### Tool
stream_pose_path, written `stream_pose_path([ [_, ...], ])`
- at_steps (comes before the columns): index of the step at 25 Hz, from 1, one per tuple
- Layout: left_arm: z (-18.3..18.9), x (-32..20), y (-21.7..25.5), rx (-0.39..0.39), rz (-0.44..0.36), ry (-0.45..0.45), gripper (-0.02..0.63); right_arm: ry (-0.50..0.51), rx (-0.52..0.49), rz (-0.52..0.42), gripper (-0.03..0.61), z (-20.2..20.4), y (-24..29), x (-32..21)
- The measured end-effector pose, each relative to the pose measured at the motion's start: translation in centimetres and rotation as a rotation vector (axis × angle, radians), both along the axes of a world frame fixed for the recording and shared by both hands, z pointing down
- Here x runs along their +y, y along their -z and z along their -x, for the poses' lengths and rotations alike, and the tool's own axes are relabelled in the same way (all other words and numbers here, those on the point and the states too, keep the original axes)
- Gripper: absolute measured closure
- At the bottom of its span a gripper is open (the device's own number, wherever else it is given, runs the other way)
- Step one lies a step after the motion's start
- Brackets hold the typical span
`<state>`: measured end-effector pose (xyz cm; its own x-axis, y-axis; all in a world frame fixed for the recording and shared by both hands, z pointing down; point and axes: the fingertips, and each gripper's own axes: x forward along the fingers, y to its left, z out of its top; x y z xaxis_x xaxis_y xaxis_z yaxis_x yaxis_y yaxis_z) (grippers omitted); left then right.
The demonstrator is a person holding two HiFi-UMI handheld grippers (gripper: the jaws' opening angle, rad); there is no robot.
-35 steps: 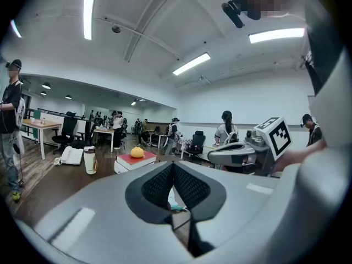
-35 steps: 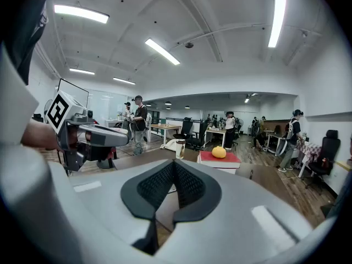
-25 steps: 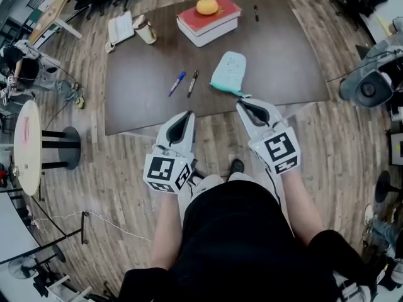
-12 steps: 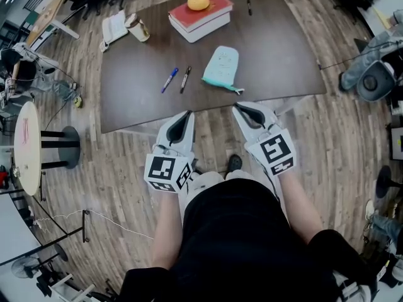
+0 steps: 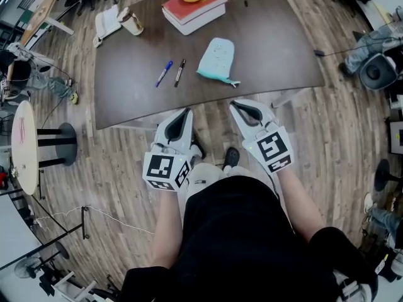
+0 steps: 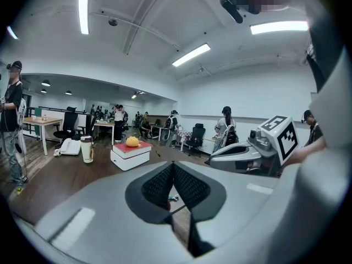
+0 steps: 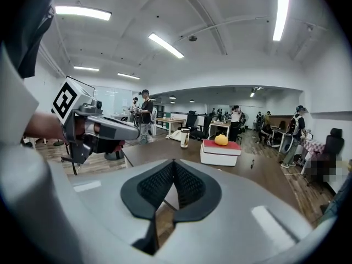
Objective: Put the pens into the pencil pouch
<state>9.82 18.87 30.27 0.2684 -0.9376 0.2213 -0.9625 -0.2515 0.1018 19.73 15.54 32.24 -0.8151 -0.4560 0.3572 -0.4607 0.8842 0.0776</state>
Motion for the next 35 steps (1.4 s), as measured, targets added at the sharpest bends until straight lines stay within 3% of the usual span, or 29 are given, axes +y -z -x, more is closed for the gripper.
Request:
stream_pose_path([
  [12,1.6,-1.8,-1.4,-0.016,0.028,-0.010,0.593,-0.002,0.064,-0.002,0.560,1.9,-1.5,-1.7],
  [23,4.1,-5.0,-2.6,-0.060,0.077,-0.084,0.516,-0.017,0.114,-0.005,0.422,5.0,-2.4,-4.4],
  [29,6.0,-7.1,-3.0,-0.045,0.087,-0.110,0.516,-0.042,0.154,0.013,0.407,6.6,-3.0,-6.3],
  [35,8.3,-9.8,-3.3,-0.038,0.085,-0.134,0.515,-0.083,0.238,-0.026,0.405,8.4,-4.1,-8.5],
])
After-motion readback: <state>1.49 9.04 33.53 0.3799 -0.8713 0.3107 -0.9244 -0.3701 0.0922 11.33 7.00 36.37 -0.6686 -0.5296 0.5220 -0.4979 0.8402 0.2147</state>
